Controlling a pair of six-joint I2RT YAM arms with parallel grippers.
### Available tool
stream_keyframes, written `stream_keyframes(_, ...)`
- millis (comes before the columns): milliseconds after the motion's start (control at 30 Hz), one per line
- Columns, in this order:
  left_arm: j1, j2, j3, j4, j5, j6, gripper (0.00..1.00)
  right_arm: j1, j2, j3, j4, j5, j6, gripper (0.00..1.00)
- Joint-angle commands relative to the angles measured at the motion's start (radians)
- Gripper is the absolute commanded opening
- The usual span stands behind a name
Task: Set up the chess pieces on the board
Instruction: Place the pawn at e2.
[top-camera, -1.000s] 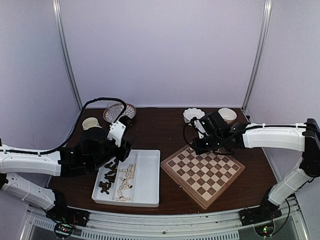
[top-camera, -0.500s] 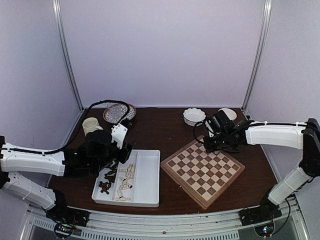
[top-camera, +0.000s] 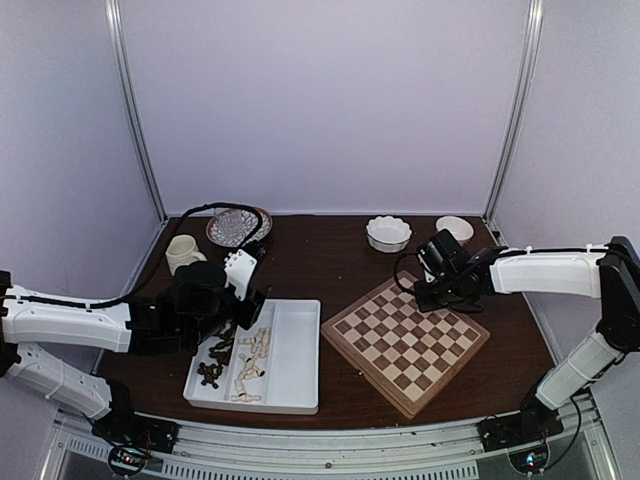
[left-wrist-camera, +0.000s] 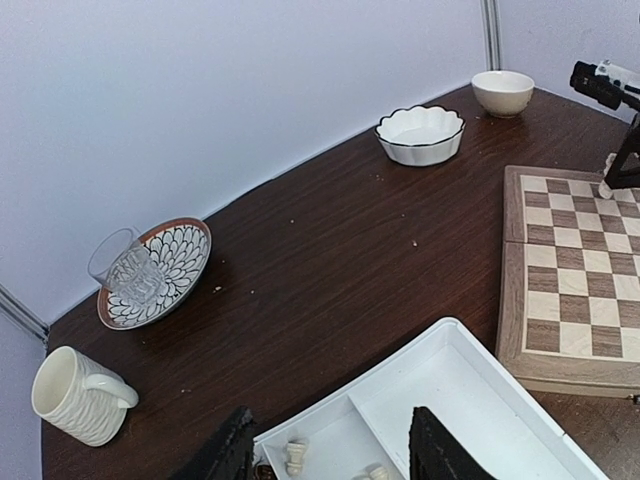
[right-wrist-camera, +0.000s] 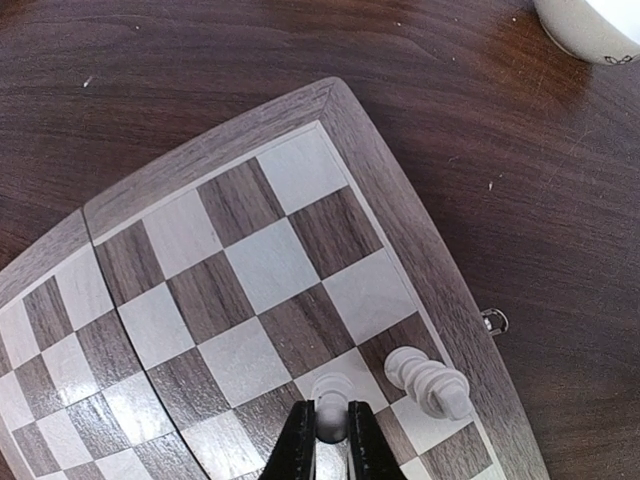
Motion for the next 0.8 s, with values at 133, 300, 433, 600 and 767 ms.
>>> stream_keyframes(133,0.001,0.006,0.022,0.012,0.019,-0.013,0.53,-0.016,0.038,-0.018,0.008,0.001,0.028,0.07)
stream_keyframes(300,0.001,0.004,0.022,0.008,0.021,-0.016,0.53,-0.021,0.042,-0.023,0.013,-0.003,0.027,0.08)
stream_keyframes(433,0.001,0.003,0.024,0.005,0.022,-0.013,0.53,-0.022,0.049,-0.024,0.008,-0.014,0.032,0.08)
stream_keyframes(600,0.001,-0.007,0.028,-0.007,0.02,-0.013,0.53,-0.022,0.037,-0.043,0.017,-0.019,0.036,0.1)
stream_keyframes(767,0.001,-0.019,0.024,-0.01,0.021,-0.015,0.53,-0.022,0.051,-0.041,0.016,-0.022,0.038,0.11)
